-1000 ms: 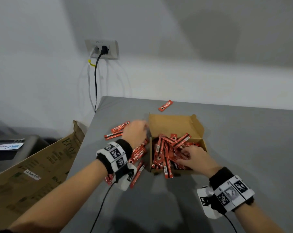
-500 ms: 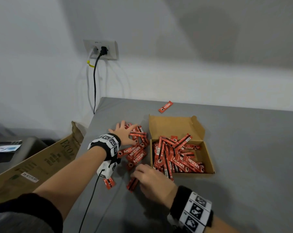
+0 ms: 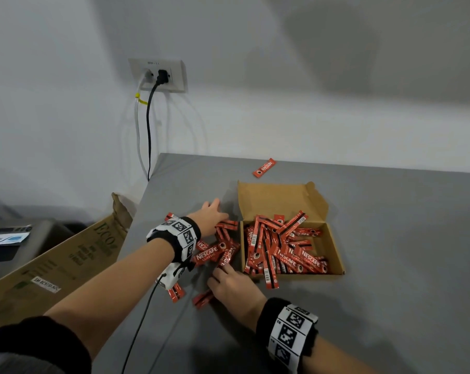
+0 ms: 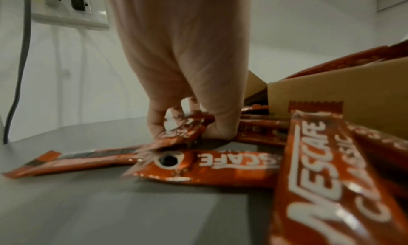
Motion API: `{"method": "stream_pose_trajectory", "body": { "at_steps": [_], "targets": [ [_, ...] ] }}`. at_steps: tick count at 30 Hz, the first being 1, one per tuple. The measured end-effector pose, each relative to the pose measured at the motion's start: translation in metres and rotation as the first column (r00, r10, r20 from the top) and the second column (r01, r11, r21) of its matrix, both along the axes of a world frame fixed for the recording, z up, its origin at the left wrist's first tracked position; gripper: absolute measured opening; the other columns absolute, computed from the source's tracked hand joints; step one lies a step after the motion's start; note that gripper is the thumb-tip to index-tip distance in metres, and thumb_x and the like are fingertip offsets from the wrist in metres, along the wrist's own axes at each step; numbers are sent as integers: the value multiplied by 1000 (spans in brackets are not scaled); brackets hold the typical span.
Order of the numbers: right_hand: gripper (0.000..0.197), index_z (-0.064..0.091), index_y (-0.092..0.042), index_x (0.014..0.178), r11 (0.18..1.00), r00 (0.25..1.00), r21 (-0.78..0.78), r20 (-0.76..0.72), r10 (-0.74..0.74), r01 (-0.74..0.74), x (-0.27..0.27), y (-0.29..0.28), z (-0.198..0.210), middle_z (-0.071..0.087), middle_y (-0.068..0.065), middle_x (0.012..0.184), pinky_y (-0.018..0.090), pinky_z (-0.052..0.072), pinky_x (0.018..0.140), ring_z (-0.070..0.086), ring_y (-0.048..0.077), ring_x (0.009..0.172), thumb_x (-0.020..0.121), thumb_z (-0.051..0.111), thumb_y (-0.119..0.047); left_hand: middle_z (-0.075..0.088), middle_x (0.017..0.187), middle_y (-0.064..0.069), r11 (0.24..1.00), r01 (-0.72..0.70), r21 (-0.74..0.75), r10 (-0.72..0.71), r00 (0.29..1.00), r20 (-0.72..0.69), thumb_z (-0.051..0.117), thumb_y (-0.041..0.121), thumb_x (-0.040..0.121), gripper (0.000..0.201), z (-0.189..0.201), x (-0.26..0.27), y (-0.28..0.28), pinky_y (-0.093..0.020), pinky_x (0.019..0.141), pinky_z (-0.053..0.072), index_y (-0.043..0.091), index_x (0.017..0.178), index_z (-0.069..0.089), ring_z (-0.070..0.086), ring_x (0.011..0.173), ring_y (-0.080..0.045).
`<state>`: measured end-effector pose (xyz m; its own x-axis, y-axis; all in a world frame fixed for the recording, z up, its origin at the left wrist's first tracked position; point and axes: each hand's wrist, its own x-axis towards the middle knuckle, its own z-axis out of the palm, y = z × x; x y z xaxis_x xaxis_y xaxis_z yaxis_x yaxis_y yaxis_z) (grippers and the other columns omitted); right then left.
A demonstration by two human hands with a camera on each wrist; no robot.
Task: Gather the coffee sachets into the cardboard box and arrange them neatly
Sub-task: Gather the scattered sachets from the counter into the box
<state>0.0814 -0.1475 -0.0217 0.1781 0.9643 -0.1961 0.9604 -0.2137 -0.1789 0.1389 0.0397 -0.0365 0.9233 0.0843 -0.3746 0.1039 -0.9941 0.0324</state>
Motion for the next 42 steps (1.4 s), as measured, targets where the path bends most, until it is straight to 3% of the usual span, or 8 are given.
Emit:
{"method": "stream_pose_trajectory", "body": {
  "at_steps": [13,18,22,27,31,35,38,42],
  "targets": [
    [21,43,-15,116,811,789,269,-514,-336,520,17,-24,47,49,-4,116,9,40,79,48,-2,89,96,45,-18,58,82,-13,848,-171,-502,365,874,319,49,-1,85,11,35,-36,5,-30,60,37,8,83,44,56,78,-31],
    [75,27,-19,141,501,608,400,-702,-371,768,42,-10,53,33,-13,125,15,31,98,34,-1,114,82,56,-56,64,97,-16,665,-14,-747,403,848,344,50,-4,87,17,68,-36,-42,-38,77,52,2,103,51,62,85,-27],
    [38,53,-20,105,402,660,549,-719,-218,732,55,-13,48,55,0,98,34,46,85,53,15,94,87,48,-53,63,92,-1,467,60,-882,346,906,245,57,5,88,29,75,-33,-86,-27,80,54,9,114,45,64,84,-13],
    [14,58,-12,98,267,668,616,-716,-204,742,71,-31,30,62,4,89,37,51,77,61,18,84,96,47,-21,58,100,-13,472,123,-873,284,916,283,72,0,73,55,63,-27,-117,-29,74,55,3,110,32,61,88,-15],
    [20,57,-3,94,331,762,687,-591,-264,647,91,-52,31,64,10,83,39,54,70,64,20,77,95,46,-19,49,100,-11,470,183,-863,291,891,347,72,-3,68,55,47,-16,-135,-17,68,45,8,101,30,49,84,-7],
    [5,48,-9,93,405,744,637,-454,-490,656,110,-73,29,58,-3,72,31,45,56,59,14,62,92,52,-10,35,133,-10,587,74,-806,271,920,282,65,-4,73,81,48,-9,-138,-26,83,49,13,138,19,50,106,-23],
    [20,47,-10,107,593,670,338,-185,-719,731,112,-82,28,62,5,83,35,46,62,62,29,77,88,53,-10,35,134,-9,744,86,-663,150,945,290,64,10,81,69,48,-12,-124,-32,95,43,13,138,25,43,117,-21],
    [25,51,-13,107,635,636,44,-72,-768,772,112,-84,34,63,6,102,34,49,76,60,25,92,84,55,-22,38,132,-6,830,69,-554,172,913,371,50,4,88,47,60,-25,-87,-14,73,43,12,132,39,45,92,-7]
  ]
}}
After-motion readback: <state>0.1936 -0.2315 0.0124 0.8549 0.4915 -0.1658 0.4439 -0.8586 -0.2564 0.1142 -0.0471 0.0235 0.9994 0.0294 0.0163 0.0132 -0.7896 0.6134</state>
